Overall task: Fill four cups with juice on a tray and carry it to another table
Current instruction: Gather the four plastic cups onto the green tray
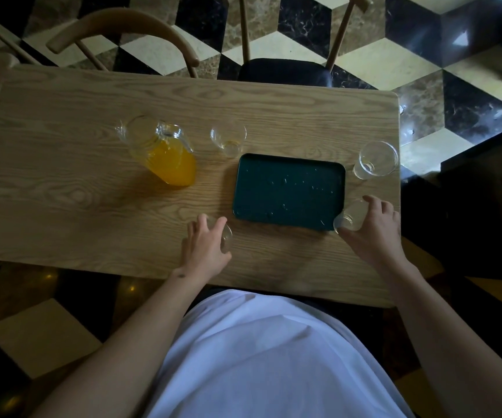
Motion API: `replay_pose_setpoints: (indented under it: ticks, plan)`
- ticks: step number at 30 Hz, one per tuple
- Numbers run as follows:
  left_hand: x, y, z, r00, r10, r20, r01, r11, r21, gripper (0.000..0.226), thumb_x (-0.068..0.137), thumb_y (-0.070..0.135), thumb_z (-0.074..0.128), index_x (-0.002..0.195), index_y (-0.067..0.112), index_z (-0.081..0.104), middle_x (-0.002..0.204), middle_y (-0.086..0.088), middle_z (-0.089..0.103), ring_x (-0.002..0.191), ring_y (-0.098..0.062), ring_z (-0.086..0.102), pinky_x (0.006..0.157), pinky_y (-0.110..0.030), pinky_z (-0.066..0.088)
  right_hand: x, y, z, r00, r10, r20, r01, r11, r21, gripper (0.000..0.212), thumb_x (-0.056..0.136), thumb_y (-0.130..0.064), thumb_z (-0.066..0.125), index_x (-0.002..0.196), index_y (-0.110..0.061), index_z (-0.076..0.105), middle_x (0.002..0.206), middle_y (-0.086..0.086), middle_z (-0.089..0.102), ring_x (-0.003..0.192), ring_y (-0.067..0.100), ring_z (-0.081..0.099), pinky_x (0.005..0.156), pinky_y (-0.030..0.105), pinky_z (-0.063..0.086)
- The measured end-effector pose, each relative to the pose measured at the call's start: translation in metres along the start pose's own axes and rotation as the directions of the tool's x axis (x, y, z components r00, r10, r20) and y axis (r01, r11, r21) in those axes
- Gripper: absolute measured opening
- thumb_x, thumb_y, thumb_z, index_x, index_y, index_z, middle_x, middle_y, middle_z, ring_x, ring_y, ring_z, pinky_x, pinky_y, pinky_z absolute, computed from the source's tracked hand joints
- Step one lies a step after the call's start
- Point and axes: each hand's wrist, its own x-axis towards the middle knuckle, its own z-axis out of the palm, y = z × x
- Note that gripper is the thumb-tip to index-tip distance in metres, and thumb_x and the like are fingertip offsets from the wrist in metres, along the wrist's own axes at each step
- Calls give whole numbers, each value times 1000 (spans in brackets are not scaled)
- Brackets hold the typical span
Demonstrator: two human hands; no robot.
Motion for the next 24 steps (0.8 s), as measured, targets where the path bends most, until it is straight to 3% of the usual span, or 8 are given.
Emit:
replay_pose_setpoints:
  ticks: [5,8,12,17,24]
  plan:
    - [12,24,-29,988,57,-145,-71,993,-94,73,85,35,79,148,26,43,147,-13,34,131,-33,39,81,-33,52,9,-19,8,996,-77,42,77,997,-2,85,80,-35,75,149,-13,31,144,15,37,130,34,33,103,43,37]
    - [27,44,-42,979,88,-184,-114,984,-135,78,86,38,79,152,25,39,147,-12,34,131,-30,40,82,-32,51,12,-30,18,991,-93,91,94,996,-8,85,78,-31,77,148,-14,31,143,14,38,129,33,34,102,43,39]
    - [46,65,-46,983,117,-142,-136,981,-134,83,85,40,79,153,26,35,146,-10,36,130,-31,41,90,-43,57,14,-38,31,987,-114,116,114,993,1,85,76,-31,78,147,-15,33,142,13,39,128,32,34,102,41,39]
    - [52,78,-45,980,156,-126,-173,976,-132,80,86,38,79,152,25,35,146,-9,36,122,-29,48,78,-32,49,20,-45,38,981,-159,110,159,987,9,87,75,-30,80,147,-16,32,144,10,37,131,31,33,104,42,41]
    - [54,77,-38,983,155,-100,-168,977,-129,80,87,37,79,152,24,35,147,-9,36,122,-29,50,81,-34,53,26,-47,45,967,-211,142,220,974,-49,98,71,-33,84,151,-17,29,150,7,35,134,31,32,106,48,42]
